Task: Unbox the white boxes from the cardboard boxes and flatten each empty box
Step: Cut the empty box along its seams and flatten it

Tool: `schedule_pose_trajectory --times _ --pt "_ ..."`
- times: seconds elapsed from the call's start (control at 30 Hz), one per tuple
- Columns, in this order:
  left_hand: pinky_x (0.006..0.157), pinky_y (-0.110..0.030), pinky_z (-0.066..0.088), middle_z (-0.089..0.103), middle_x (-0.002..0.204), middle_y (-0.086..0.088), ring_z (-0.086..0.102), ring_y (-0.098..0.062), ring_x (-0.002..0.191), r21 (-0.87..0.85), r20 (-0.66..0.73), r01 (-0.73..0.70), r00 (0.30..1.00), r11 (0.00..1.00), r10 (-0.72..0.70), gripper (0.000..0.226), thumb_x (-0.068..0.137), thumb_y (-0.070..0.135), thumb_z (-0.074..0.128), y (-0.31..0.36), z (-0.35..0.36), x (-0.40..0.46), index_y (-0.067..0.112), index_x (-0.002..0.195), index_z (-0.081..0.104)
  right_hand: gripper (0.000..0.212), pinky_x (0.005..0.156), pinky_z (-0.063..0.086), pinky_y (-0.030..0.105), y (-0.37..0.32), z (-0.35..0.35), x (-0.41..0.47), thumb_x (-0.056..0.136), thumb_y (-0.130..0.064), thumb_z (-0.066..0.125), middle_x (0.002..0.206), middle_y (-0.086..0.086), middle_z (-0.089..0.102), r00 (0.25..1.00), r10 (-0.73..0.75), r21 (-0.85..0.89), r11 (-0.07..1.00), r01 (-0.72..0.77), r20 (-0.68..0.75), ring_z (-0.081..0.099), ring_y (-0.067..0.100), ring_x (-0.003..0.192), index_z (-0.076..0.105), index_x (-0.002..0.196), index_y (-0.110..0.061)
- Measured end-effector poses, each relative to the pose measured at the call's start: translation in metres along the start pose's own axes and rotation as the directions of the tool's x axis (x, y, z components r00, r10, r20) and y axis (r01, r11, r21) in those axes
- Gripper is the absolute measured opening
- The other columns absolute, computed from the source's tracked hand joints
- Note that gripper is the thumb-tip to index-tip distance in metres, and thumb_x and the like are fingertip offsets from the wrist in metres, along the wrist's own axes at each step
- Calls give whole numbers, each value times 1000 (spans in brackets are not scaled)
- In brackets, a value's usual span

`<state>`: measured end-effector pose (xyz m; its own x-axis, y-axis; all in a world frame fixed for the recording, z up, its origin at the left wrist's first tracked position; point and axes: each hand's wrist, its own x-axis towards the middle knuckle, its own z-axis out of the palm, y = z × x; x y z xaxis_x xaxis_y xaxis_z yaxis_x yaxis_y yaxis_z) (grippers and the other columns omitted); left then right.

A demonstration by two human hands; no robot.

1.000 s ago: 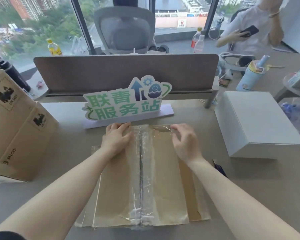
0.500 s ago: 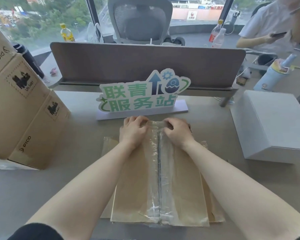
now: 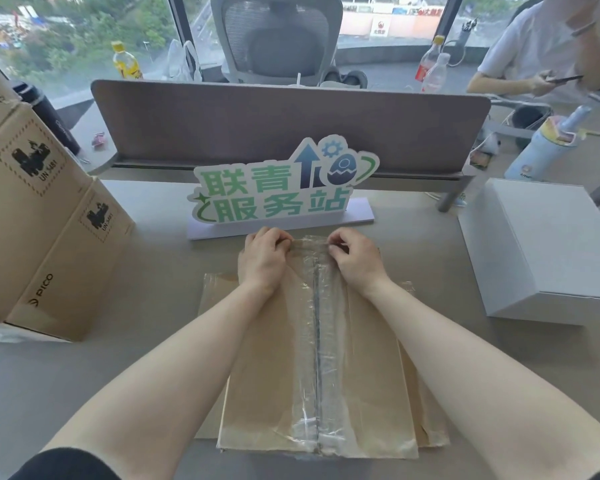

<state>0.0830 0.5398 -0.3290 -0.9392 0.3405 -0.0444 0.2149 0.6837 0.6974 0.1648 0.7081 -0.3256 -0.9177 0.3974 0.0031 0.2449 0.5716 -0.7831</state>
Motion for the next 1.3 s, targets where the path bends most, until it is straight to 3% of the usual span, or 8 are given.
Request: schedule_pose_trajectory --times 0.13,0.33,0.53,0.7,0.83,0.9,1.03,1.3 --pt "95 -41 37 63 106 11 44 -17 114 -126 -13 12 1000 992 -14 16 99 26 49 5 -3 1 32 85 57 15 67 41 20 -2 -1 1 93 -13 60 75 -10 61 998 55 192 980 -51 -11 53 8 71 60 80 -21" --pt "95 -52 44 64 80 22 59 -24 100 -274 26 14 1000 962 -7 16 85 35 52 -2 -2 8 43 74 61 17 72 39 28 -2 -8 7 97 -8 54 76 -4 55 994 50 362 928 -83 100 46 11 72 57 82 -17" --pt "77 -30 42 59 76 6 50 -10 73 -487 58 27 998 873 1 23 98 8 50 5 -10 6 17 79 59 17 67 44 18 -12 -17 6 86 -15 52 78 2 63 988 86 606 782 -148 131 55 9 72 66 82 -7" --pt "71 -30 40 56 73 7 47 -9 70 -519 116 46 993 854 16 22 98 16 51 2 -16 6 19 78 57 37 65 32 29 -10 -13 10 84 -38 67 61 -7 43 972 58 420 895 -151 228 41 9 60 42 67 -18" --pt "87 -41 41 59 84 13 51 -20 98 -210 207 28 978 977 16 30 81 60 48 6 -17 9 31 77 56 36 64 35 31 -10 -12 9 82 -38 72 66 0 45 974 76 380 912 -154 212 41 14 63 44 70 -18" --pt "85 -39 45 61 85 11 54 -19 94 -219 204 37 979 975 9 21 83 51 58 7 -15 11 30 77 57 37 59 35 24 -14 -15 8 86 -27 71 62 -3 43 978 79 421 894 -155 194 39 10 58 42 67 -17" --pt "67 -27 41 57 72 5 50 -11 67 -483 220 105 976 869 4 19 94 16 62 6 -19 11 20 76 59 37 49 29 19 -17 -20 7 81 -19 66 55 -5 33 988 70 534 835 -133 137 31 8 51 36 60 -16" --pt "60 -23 38 54 70 1 46 -11 63 -634 247 135 968 761 35 21 97 12 57 -3 -30 8 16 77 55 28 46 27 20 -18 -28 3 69 -19 58 51 -2 33 994 87 571 814 -106 61 29 8 47 35 55 -14"
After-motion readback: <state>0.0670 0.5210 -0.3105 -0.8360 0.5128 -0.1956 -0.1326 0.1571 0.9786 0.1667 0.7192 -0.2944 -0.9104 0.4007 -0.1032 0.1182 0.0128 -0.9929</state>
